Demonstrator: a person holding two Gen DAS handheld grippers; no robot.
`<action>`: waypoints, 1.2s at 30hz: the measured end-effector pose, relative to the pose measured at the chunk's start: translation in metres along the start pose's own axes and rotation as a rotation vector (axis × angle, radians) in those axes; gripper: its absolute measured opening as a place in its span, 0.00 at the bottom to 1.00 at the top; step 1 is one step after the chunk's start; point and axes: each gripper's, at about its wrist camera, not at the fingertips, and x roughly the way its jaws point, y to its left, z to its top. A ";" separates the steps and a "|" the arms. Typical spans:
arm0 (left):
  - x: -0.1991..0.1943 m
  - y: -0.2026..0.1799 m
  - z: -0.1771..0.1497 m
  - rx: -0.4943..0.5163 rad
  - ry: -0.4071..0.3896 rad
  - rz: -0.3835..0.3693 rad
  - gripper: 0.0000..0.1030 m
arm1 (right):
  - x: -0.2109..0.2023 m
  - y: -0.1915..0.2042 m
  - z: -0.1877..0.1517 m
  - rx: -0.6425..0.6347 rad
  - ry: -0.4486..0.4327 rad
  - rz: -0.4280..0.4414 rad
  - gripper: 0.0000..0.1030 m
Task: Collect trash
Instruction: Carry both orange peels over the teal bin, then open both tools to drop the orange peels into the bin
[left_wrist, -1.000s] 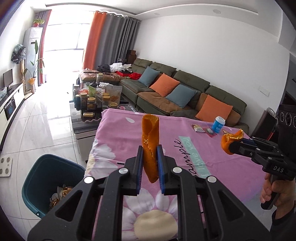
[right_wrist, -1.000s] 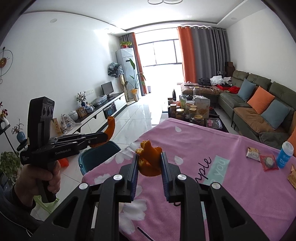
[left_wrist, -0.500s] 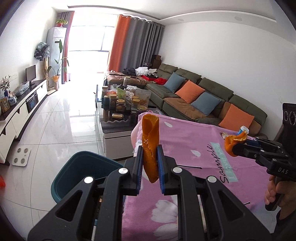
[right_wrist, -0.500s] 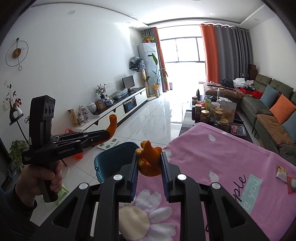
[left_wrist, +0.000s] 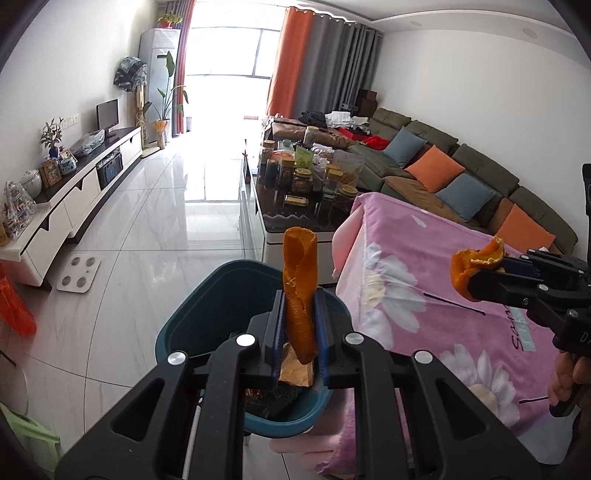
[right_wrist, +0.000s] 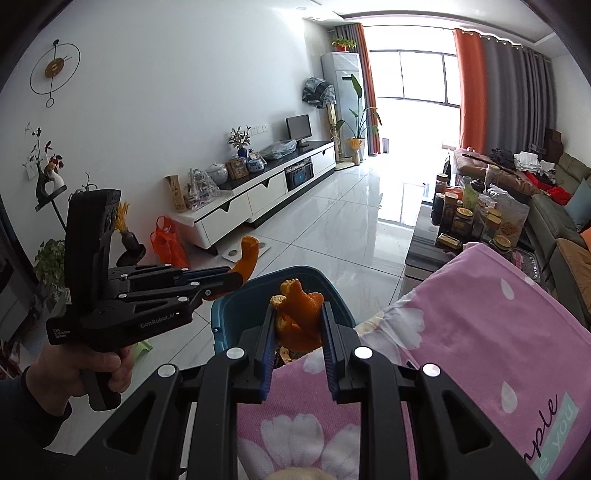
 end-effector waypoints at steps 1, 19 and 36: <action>0.005 0.004 -0.003 -0.006 0.010 0.002 0.15 | 0.006 0.001 0.001 -0.005 0.011 0.003 0.20; 0.078 0.026 -0.029 -0.062 0.134 0.029 0.15 | 0.104 0.007 0.005 -0.016 0.196 0.041 0.21; 0.149 0.034 -0.039 -0.071 0.235 0.048 0.36 | 0.167 -0.001 0.004 -0.018 0.345 0.040 0.30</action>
